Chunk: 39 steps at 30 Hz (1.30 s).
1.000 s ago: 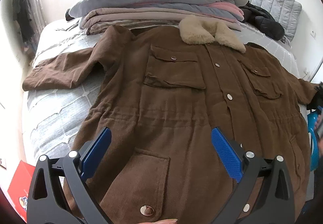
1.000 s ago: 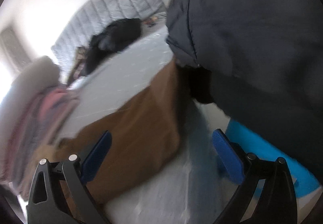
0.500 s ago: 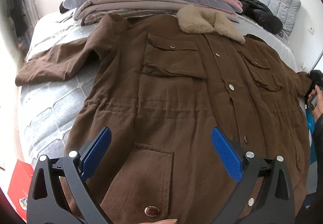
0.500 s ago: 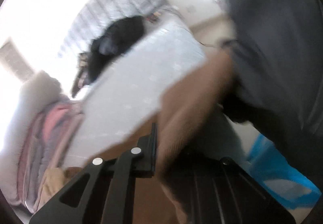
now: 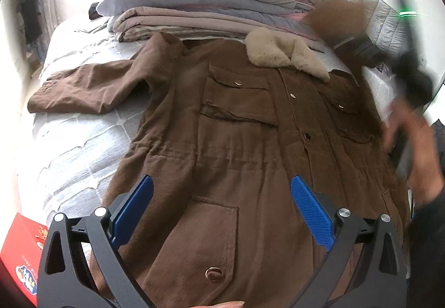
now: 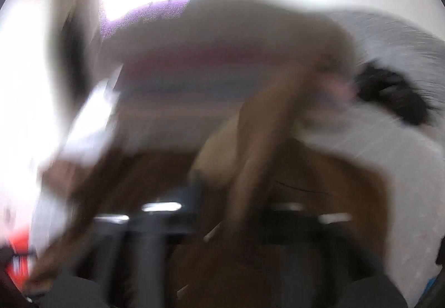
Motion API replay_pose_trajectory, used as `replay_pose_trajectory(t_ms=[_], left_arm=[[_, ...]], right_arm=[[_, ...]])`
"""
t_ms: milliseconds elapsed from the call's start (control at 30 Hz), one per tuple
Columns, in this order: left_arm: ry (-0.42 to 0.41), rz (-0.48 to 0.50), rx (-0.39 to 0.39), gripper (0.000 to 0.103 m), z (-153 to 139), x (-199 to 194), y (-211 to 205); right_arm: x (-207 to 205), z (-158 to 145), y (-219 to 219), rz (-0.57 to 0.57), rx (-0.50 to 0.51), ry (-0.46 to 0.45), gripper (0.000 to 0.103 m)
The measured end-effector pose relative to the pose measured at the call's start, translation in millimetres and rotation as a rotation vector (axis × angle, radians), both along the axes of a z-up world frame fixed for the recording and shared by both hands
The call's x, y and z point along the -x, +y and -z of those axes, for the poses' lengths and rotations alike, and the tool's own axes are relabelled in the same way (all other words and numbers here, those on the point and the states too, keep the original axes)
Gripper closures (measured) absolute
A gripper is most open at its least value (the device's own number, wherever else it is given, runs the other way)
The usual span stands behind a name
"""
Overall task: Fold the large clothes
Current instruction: 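Grasp the coat sleeve with the right tool and fold it across the chest, then open the right tool on the folded sleeve and withdraw it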
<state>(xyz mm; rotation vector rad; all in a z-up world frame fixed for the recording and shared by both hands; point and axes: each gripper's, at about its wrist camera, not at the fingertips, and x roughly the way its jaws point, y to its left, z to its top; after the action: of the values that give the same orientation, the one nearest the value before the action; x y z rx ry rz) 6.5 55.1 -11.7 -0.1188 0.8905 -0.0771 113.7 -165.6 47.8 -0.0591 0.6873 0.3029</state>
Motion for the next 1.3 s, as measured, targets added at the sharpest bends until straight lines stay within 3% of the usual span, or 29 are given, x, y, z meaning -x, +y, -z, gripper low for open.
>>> replay_pose_trajectory(t_ms=[67, 167, 200, 233, 267, 333, 400, 500, 600, 1000, 1167, 1300], left_arm=[[-0.01, -0.005, -0.004, 0.008, -3, 3, 2], [-0.026, -0.01, 0.004, 0.008, -8, 8, 7], [-0.027, -0.011, 0.007, 0.006, -9, 10, 8], [-0.034, -0.013, 0.014, 0.006, -10, 11, 9], [-0.041, -0.014, 0.027, 0.006, -12, 12, 10], [-0.039, -0.008, 0.031, 0.006, -13, 12, 9], [-0.046, -0.009, 0.022, 0.006, -13, 13, 6], [-0.052, -0.007, 0.002, 0.006, -11, 12, 2], [-0.047, -0.005, -0.006, 0.006, -9, 9, 0], [-0.045, -0.031, -0.004, 0.006, -7, 6, 8], [-0.052, -0.085, -0.009, 0.006, -7, 3, 20], [-0.043, -0.115, -0.002, 0.006, -6, 2, 31]], right_arm=[[16, 36, 43, -0.077, 0.036, 0.099, 0.018], [61, 42, 64, -0.138, 0.024, 0.093, 0.018], [84, 39, 63, -0.109, 0.036, 0.069, 0.018], [94, 36, 56, -0.086, 0.048, 0.059, 0.009], [111, 35, 46, -0.075, 0.036, 0.053, 0.007], [124, 38, 31, -0.086, -0.009, 0.038, 0.007], [129, 36, 16, -0.02, -0.02, 0.048, 0.007], [114, 42, -11, 0.047, -0.194, 0.136, 0.007], [103, 51, -21, 0.082, -0.283, 0.205, 0.007], [102, 63, -22, 0.109, -0.304, 0.249, 0.007], [103, 63, -23, 0.107, -0.31, 0.253, 0.007], [106, 51, -43, 0.127, -0.405, 0.213, 0.007]])
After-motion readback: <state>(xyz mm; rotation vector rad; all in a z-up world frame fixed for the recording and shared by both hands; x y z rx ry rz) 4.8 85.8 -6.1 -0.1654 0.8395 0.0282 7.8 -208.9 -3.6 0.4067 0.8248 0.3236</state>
